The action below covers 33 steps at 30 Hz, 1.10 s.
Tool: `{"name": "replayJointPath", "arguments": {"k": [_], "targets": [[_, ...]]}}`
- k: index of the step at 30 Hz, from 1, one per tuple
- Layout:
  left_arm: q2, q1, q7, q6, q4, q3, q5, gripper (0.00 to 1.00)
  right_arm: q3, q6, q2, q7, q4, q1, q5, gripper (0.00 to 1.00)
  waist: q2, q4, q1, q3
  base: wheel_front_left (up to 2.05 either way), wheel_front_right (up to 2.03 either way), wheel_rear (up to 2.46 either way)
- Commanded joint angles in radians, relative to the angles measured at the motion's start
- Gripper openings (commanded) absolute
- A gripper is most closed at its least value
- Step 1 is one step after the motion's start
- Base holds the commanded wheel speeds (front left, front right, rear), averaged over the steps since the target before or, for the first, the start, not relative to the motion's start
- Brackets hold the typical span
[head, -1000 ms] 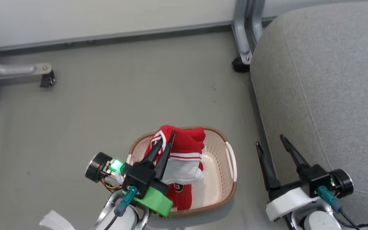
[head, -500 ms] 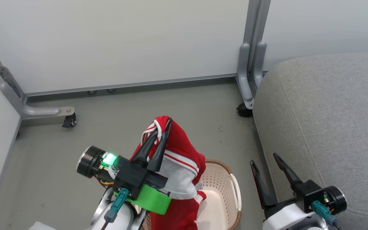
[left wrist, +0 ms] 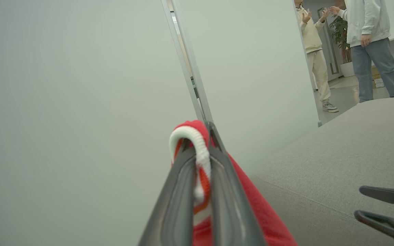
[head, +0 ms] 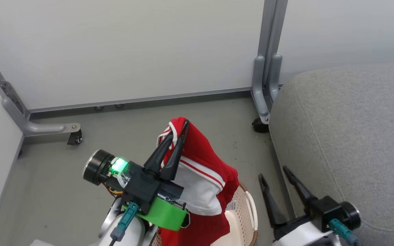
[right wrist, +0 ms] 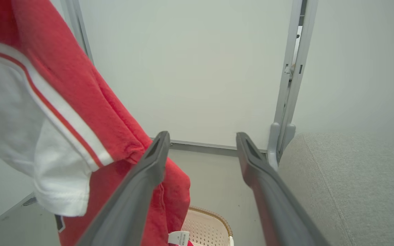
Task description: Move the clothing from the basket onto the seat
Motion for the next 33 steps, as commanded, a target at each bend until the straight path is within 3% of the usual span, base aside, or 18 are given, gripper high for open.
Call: {"name": "replayJointPath", "arguments": {"k": [1,7,13,24,25,26,27,33], "targets": [[0.0,-0.001,-0.001,-0.011,-0.007,-0.003,0.007,0.0,0.041,0.0,0.001,-0.003,-0.014,0.0,0.031,1.0,-0.0001,0.001,0.0001,0.002,0.0,0.0,0.0],[0.003,-0.014,-0.001,-0.039,-0.019,-0.031,0.02,0.0,0.202,0.0,-0.003,-0.003,-0.063,-0.059,0.132,1.0,-0.0001,0.001,0.0001,0.005,0.0,0.0,0.0],[0.008,-0.026,-0.001,-0.053,-0.028,-0.067,0.029,0.0,0.252,0.0,-0.015,-0.003,-0.053,-0.122,0.152,1.0,-0.0001,0.009,0.0001,0.008,0.0,0.0,0.0],[0.007,-0.057,-0.001,-0.063,-0.079,-0.088,0.017,0.0,0.329,0.0,-0.066,-0.003,0.14,-0.125,0.194,1.0,-0.0001,0.042,0.0001,0.016,0.0,0.0,0.0],[0.007,-0.057,-0.001,-0.064,-0.08,-0.088,0.015,0.0,0.336,0.0,-0.07,-0.003,0.154,-0.125,0.183,0.78,-0.0001,0.043,0.0001,0.016,0.0,0.0,0.0],[0.01,-0.056,-0.001,-0.064,-0.079,-0.088,0.014,0.0,0.338,0.0,-0.069,-0.003,0.158,-0.127,0.18,0.26,-0.0001,0.043,0.0001,0.017,0.0,0.0,0.0],[0.012,-0.055,-0.001,-0.064,-0.079,-0.087,0.014,0.0,0.338,0.0,-0.064,-0.003,0.16,-0.127,0.179,0.0,-0.0001,0.043,0.0001,0.019,0.0,0.0,0.0],[0.019,-0.052,-0.001,-0.064,-0.074,-0.087,0.016,0.0,0.323,0.0,-0.048,-0.003,0.142,-0.127,0.162,0.0,-0.0001,0.035,0.0001,0.028,0.0,0.0,0.0]]}}
